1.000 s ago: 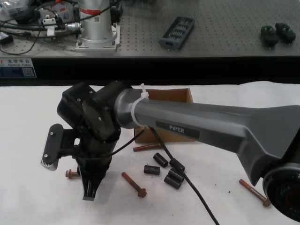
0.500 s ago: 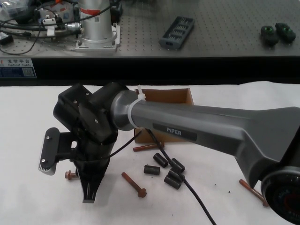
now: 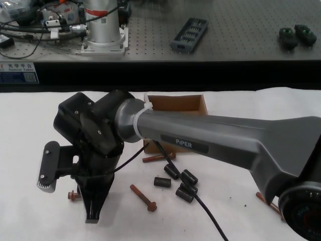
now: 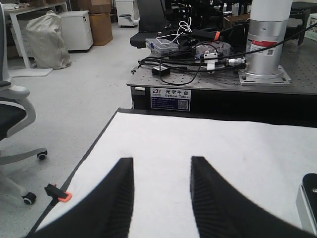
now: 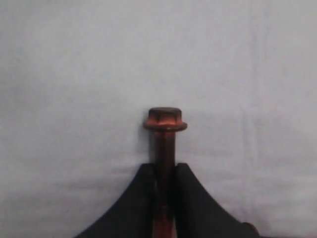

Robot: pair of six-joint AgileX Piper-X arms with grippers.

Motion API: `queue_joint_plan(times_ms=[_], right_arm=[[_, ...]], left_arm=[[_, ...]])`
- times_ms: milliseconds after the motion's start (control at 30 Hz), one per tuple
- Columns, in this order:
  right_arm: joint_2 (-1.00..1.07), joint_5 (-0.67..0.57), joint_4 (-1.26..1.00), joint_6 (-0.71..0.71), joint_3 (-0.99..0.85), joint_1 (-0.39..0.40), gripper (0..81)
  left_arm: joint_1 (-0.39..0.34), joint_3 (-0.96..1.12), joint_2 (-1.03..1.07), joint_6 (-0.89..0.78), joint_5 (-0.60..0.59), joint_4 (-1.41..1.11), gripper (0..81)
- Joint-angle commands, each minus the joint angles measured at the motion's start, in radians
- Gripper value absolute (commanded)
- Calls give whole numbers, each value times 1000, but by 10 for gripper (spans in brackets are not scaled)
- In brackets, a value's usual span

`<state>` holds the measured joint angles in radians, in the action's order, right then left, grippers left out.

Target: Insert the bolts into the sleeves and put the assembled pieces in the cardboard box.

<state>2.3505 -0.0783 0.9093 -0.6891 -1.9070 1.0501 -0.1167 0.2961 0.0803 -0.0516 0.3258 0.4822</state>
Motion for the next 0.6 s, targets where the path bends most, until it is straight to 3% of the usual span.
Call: queue_joint_plan(times_ms=[0, 200, 300, 400, 567], right_arm=[[19, -44, 45, -3, 3, 11, 34], [14, -44, 45, 25, 3, 5, 4], [-14, -44, 50, 46, 3, -14, 4], [-66, -49, 57, 75, 3, -52, 4], [-195, -189, 127, 135, 17, -163, 4]], left_arm=[[4, 11, -6, 15, -2, -6, 276], [4, 11, -6, 14, -12, -6, 276], [4, 11, -6, 14, -101, -4, 276], [4, 11, -6, 14, -173, -4, 276], [4, 11, -6, 14, -232, -4, 276]])
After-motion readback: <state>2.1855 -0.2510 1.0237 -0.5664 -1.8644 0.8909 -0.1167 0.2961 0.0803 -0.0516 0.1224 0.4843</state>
